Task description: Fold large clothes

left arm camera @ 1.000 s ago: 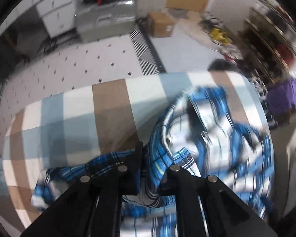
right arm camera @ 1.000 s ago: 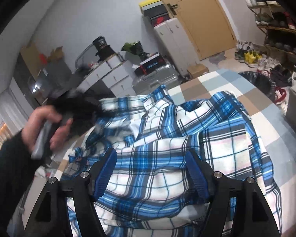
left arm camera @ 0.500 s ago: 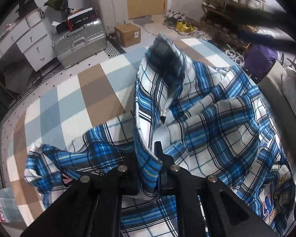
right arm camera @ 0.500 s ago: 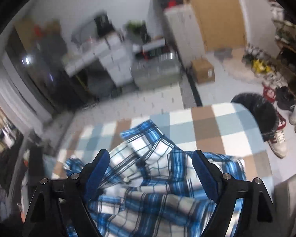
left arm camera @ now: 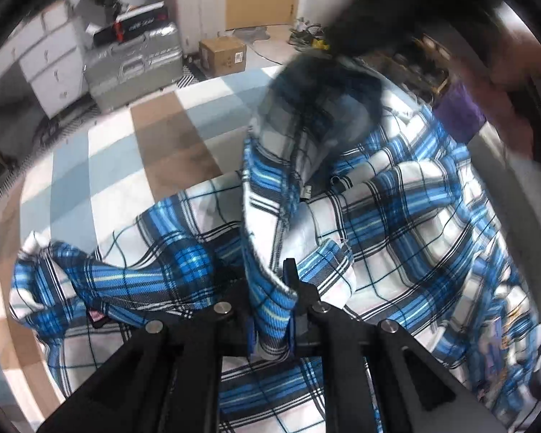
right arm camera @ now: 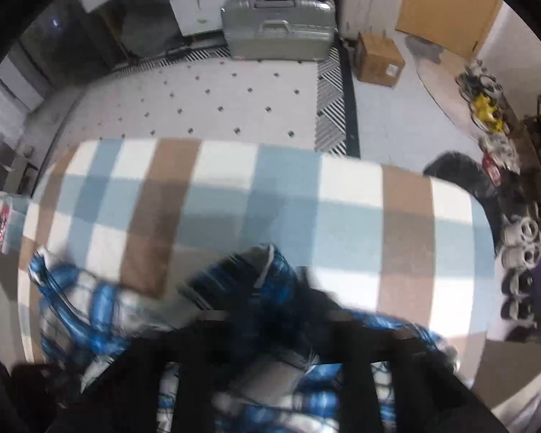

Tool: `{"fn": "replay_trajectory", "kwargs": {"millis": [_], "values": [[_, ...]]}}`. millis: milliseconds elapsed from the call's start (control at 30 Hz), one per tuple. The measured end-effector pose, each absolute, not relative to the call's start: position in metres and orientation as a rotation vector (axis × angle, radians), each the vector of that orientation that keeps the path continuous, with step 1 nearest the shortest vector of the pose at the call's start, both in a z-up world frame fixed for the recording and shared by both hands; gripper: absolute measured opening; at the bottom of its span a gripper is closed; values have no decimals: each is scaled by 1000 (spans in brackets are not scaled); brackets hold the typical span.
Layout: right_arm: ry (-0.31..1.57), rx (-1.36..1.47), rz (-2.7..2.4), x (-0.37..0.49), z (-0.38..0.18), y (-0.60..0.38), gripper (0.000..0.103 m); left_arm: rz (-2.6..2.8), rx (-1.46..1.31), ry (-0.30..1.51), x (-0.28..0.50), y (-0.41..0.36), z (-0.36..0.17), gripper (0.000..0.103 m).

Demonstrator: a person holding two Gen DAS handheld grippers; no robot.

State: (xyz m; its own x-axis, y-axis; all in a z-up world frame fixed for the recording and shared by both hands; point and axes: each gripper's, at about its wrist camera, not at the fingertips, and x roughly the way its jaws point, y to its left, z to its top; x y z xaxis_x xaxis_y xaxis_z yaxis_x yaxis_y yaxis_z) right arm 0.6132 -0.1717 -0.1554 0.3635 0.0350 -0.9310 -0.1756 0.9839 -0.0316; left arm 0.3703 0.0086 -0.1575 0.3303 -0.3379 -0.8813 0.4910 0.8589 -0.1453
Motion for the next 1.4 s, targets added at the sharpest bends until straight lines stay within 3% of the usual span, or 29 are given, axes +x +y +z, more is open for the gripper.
{"fn": "replay_trajectory", "kwargs": {"millis": [200,267,333,400,433,467,500,533,567,1000,1167,1400], "values": [[1040,1,134,544,-126,-220,8,-493,20,1122,389,23,-143,26],[1015,77,116,522,-127,-235,8,-475,-31,1108,394,27,-134,48],[1031,212,146,499,-140,-251,8,-476,-90,1087,399,30,-128,56],[1039,251,155,485,-148,-254,8,-466,-125,1107,402,31,-133,56],[1025,264,158,479,-150,-256,8,-478,-151,1134,404,31,-138,56],[1008,277,169,473,-150,-256,8,-483,-162,1150,403,28,-142,49],[983,287,191,467,-148,-257,7,-493,-152,1173,401,24,-145,39],[966,292,197,464,-144,-257,7,-480,-110,1196,398,19,-148,12],[940,299,214,458,-137,-257,7,-487,-93,1210,395,19,-149,5],[767,521,438,333,-96,-248,6,-490,94,966,287,42,-46,2],[779,586,396,273,-140,-250,7,-524,154,1022,232,48,-92,2],[979,639,279,240,-232,-244,11,-494,71,1168,202,52,-186,2]]}}
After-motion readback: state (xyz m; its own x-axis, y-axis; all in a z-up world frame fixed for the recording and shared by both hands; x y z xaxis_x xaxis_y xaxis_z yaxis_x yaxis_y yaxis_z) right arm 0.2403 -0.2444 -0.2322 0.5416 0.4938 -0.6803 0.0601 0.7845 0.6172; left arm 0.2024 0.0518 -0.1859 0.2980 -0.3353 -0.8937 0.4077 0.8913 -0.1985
